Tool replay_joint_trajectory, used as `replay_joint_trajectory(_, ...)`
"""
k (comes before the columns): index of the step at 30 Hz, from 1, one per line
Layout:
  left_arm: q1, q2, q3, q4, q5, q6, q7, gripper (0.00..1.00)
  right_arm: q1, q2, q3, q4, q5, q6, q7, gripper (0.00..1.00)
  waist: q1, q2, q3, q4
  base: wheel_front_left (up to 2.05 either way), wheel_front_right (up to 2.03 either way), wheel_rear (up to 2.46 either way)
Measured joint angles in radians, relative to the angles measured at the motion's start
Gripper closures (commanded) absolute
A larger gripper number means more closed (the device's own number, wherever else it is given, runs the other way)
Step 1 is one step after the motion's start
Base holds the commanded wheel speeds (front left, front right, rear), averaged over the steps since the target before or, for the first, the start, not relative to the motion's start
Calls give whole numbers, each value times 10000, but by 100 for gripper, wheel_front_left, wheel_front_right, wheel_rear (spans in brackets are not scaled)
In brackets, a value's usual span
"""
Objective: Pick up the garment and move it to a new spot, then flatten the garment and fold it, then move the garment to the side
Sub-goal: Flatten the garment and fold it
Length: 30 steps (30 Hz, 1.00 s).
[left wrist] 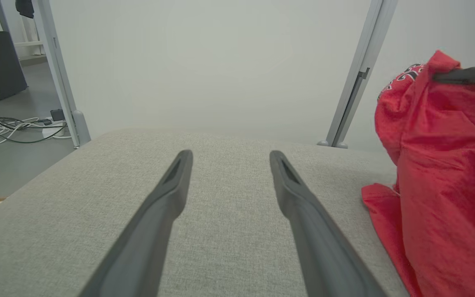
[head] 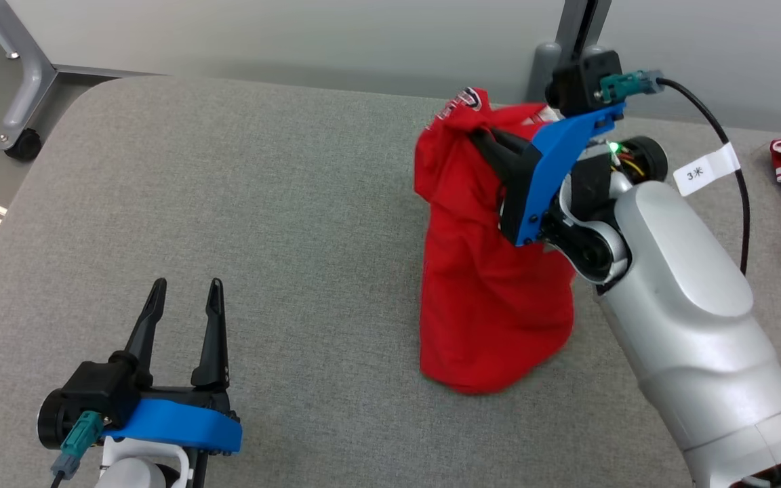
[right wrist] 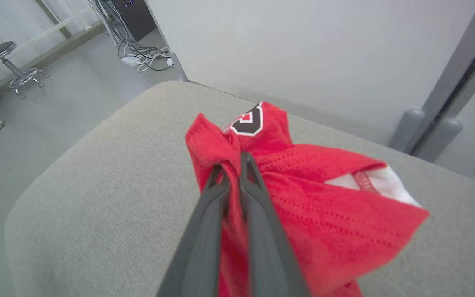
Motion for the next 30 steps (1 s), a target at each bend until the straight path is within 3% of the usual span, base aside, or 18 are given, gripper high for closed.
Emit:
replay_joint_trajectory(9,80,-65,56,12,4,-8,-44,0,-1650,-8,1676,-1057,849,0,-3135,100,1,0,-225,47,0,0,0)
replay_joint_trajectory(13,144,-59,117,8,23,-19,-48,0,-1825,-405,2182,-1047,1145,2,-3954,100,0,0,-264,-24,0,0,0)
replay_joint_trajectory(21,182,-63,142,-38,63,-50,-63,0,-278,-1881,2334,320,1381,2,-4056,100,1,0,-274,-268,0,0,0)
replay_joint_trajectory(22,179,-65,132,-35,63,-77,-63,0,186,-2224,2144,922,1327,0,-4136,100,1,0,-256,-317,0,0,0)
replay_joint_trajectory(27,168,-69,121,17,67,-104,-73,0,778,-2554,1450,2443,961,0,-4631,100,1,0,-252,-387,0,0,0)
replay_joint_trajectory(28,162,-73,111,33,73,-125,-73,0,846,-2585,1333,2775,834,2,-4623,58,1,0,-268,-391,0,0,0)
replay_joint_trajectory(29,156,-75,105,42,81,-127,-73,0,904,-2592,1214,3160,686,0,-4598,0,1,0,-292,-393,0,0,0)
replay_joint_trajectory(30,154,-73,104,56,88,-136,-73,0,924,-2592,1078,3494,527,2,-4529,0,1,0,-322,-390,0,0,0)
